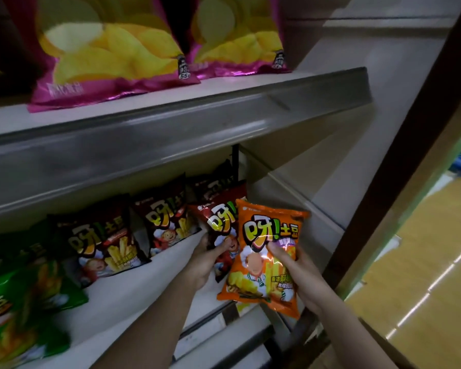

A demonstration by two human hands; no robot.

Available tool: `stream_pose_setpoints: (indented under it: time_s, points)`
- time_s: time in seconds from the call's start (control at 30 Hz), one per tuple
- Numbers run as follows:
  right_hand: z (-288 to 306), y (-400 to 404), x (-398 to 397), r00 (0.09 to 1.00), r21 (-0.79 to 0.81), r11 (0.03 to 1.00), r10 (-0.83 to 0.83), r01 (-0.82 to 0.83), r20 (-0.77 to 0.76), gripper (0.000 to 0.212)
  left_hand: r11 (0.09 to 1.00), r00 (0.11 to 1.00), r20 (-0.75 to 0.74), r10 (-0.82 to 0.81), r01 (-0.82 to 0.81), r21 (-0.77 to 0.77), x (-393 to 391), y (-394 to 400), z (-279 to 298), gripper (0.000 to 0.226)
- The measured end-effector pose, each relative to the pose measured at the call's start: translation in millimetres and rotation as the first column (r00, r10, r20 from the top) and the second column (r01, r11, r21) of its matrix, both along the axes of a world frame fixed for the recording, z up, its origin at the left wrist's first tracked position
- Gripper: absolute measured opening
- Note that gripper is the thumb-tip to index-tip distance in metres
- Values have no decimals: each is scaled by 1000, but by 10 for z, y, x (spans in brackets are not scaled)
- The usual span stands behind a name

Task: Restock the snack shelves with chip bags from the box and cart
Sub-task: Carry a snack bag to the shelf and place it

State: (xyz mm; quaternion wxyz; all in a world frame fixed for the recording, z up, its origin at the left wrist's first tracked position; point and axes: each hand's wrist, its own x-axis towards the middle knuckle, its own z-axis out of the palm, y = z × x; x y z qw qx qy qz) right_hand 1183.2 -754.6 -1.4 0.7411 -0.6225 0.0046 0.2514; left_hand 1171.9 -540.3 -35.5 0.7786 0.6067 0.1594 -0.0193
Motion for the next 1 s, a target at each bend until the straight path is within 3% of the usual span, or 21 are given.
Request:
stream_pose_setpoints:
  time_s: [0.13,0.3,0.37,0.5,0.6,0.7,0.8,0.9,1.0]
  points:
    - [-71,-4,57,998,6,998,55,-55,0,64,998,999,0,-41,41,47,99,-41,9,76]
    - [-124,-76,163,997,-2,997,82,-82,-12,62,995,996,-18,84,-83,51,233,-127,-60,78]
    - [-156,-90,216,995,-7,995,100,-100,-24,62,990,993,-26,118,-116,86,256,-173,-46,69]
    - [-152,-7,253,987,-14,987,159,-159,-18,65,969,972,-94,217,-203,143,258,-219,30,23]
    - [-59,166,279,971,-13,971,237,-237,-15,66,912,897,-163,410,-405,64,141,-123,103,37]
    - [80,477,302,940,-38,939,342,-341,17,72,882,870,-147,470,-471,34,-243,104,340,20]
    - [162,865,222,914,-41,917,399,-397,72,70,924,914,-147,378,-383,-6,-718,366,536,47]
    - [210,1302,31,863,-58,870,493,-489,114,79,948,937,-143,318,-311,66,-1167,579,647,74]
    - [302,1788,-320,772,-38,780,623,-624,125,78,906,902,-118,414,-397,145,-1650,754,796,74]
